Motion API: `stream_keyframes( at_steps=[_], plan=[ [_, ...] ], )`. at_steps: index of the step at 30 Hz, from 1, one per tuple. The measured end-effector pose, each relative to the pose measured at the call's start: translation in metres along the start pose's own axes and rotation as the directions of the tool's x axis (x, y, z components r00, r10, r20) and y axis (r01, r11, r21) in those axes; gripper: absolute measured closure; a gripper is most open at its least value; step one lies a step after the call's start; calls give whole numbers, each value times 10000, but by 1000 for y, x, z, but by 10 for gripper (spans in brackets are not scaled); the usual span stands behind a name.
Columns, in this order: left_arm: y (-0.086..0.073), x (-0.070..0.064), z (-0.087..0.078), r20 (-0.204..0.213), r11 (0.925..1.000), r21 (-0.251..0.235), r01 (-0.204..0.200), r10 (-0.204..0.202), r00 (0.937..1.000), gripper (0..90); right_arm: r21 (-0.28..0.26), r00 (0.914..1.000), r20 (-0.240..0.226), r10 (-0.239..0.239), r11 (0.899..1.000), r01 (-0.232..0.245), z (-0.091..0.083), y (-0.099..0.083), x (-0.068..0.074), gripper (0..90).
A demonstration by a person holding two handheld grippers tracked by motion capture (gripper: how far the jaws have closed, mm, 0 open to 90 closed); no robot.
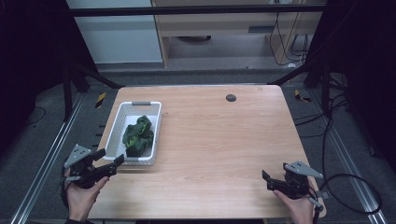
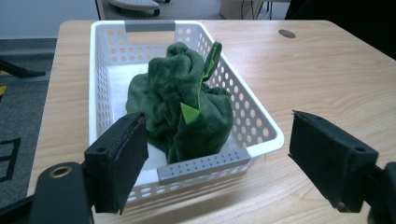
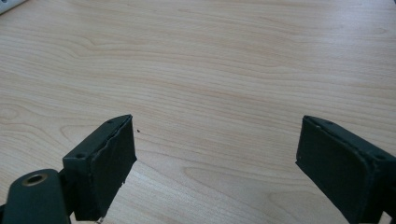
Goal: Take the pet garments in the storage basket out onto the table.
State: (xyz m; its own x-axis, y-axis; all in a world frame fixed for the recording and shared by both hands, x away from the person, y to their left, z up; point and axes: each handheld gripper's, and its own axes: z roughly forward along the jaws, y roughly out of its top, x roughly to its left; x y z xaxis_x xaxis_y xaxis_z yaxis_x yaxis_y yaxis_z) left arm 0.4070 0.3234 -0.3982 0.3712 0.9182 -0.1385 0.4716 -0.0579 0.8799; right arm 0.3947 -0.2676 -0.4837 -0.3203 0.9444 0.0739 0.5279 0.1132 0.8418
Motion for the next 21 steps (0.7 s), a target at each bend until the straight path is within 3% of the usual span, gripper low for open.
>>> stream_keyframes(
  at_steps=[21],
  plan=[
    [28, 3, 13, 19, 9999, 90, -120, 120, 9999, 187, 97, 9999, -127, 24, 9999, -23, 1, 1, 1, 121]
  ],
)
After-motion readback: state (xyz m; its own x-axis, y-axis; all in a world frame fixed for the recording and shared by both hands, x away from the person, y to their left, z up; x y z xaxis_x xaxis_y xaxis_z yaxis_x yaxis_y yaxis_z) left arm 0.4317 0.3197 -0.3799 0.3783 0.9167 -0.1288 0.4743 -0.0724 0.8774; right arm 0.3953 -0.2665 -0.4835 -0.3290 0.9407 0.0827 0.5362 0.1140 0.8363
